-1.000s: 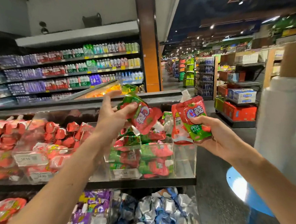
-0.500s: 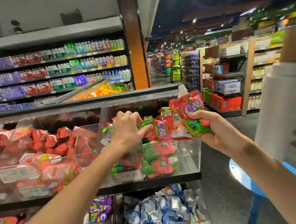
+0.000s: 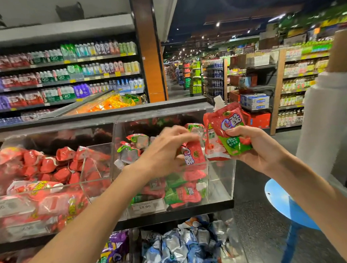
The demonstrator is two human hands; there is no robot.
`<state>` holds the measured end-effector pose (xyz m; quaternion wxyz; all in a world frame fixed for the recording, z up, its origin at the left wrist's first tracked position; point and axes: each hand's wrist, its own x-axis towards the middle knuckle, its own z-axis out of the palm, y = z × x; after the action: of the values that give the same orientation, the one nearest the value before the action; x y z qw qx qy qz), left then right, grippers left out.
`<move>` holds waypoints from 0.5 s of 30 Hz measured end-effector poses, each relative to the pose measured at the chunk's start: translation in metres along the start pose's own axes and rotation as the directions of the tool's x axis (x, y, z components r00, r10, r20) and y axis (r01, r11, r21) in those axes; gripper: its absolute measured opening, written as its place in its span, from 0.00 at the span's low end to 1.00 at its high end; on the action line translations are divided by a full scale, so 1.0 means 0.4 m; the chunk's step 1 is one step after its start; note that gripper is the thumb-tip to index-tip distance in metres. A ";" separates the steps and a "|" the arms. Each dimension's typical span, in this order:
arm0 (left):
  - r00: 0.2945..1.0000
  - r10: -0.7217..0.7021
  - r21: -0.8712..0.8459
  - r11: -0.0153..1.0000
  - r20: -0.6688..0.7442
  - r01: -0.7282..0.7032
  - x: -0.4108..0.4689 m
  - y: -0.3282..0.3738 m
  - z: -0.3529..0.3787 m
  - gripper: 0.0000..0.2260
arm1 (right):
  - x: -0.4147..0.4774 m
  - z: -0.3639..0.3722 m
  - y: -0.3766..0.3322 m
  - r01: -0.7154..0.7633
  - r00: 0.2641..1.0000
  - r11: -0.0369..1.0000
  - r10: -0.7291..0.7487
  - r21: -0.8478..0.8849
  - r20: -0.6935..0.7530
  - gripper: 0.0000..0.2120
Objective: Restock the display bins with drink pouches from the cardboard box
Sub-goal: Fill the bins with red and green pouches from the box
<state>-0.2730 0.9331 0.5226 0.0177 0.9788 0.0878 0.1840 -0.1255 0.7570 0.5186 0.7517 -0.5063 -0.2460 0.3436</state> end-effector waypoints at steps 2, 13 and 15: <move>0.998 0.053 -0.059 0.997 0.035 -0.051 -0.006 0.003 0.016 0.17 | 0.001 0.006 -0.005 -0.007 1.000 1.000 0.007 0.003 0.027 0.20; 0.993 -0.031 -0.051 0.998 0.115 0.038 -0.010 -0.047 0.028 0.14 | 0.007 0.047 0.008 -0.030 0.998 0.999 0.033 -0.038 0.054 0.14; 0.996 -0.083 -0.187 0.979 -0.033 0.076 -0.022 -0.048 0.012 0.12 | 0.009 0.060 0.007 -0.035 0.997 0.999 0.037 -0.038 0.061 0.12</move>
<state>-0.2825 0.9506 0.5135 0.1143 0.9647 0.1096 0.2106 -0.1413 0.7746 0.5251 0.7280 -0.5136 -0.2661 0.3679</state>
